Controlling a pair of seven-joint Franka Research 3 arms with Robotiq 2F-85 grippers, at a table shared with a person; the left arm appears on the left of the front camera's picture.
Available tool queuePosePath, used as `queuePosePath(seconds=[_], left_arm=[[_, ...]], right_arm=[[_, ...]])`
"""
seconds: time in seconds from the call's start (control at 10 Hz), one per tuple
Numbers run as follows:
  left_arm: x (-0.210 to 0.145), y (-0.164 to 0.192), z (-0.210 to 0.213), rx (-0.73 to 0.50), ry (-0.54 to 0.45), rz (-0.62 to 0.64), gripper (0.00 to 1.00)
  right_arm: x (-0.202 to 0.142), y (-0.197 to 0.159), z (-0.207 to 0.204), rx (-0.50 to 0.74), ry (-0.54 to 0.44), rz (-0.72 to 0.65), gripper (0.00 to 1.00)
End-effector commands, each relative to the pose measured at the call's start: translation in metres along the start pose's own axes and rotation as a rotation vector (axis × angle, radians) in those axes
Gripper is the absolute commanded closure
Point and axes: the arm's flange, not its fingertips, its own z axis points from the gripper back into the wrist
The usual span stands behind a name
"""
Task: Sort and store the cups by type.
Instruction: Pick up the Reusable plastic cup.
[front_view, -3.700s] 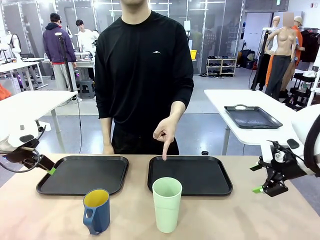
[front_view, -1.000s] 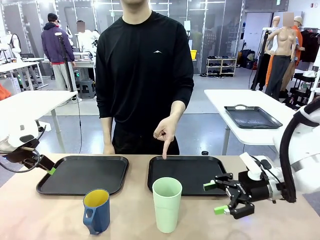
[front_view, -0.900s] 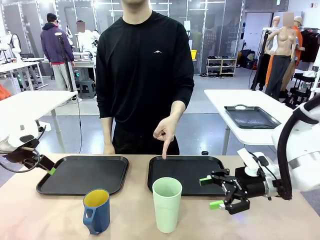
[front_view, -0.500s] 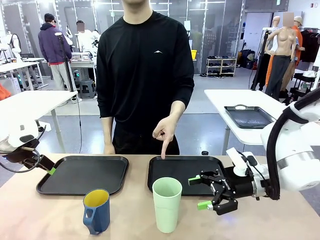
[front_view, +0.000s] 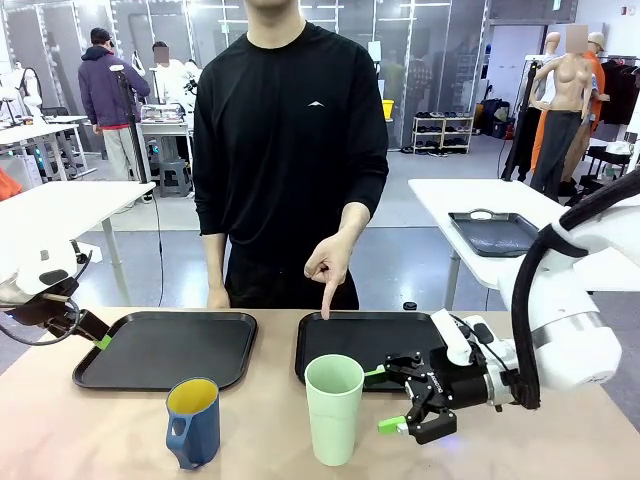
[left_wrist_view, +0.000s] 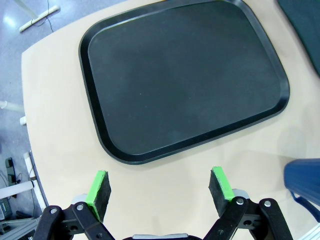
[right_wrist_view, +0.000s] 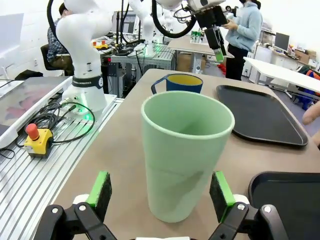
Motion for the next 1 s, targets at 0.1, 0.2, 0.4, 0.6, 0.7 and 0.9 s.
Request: queuePosePath(seconds=[0.1,0.2,0.4,0.6,0.7,0.9], left_arm=[[-0.001,0.001,0.0,-0.004,0.005,0.003,0.0],[-0.001,0.001,0.0,-0.004,0.005,0.003,0.0],[-0.001,0.001,0.0,-0.004,0.005,0.003,0.0],[-0.001,0.001,0.0,-0.004,0.005,0.003,0.0],[-0.001,0.001,0.0,-0.004,0.005,0.003,0.0],[-0.001,0.001,0.0,-0.004,0.005,0.003,0.0]], right_arm=[[-0.051,-0.002,-0.026,-0.026,-0.006,0.005,0.0],[-0.052,-0.004,-0.032,-0.022,-0.012,-0.001,0.0],[-0.052,-0.008,-0.044,-0.017,-0.016,-0.015,0.0],[-0.054,-0.012,-0.051,-0.016,-0.032,-0.018,0.0],[-0.055,-0.013,-0.054,-0.013,-0.036,-0.02,0.0],[-0.058,-0.013,-0.062,0.002,-0.042,-0.028,0.0]])
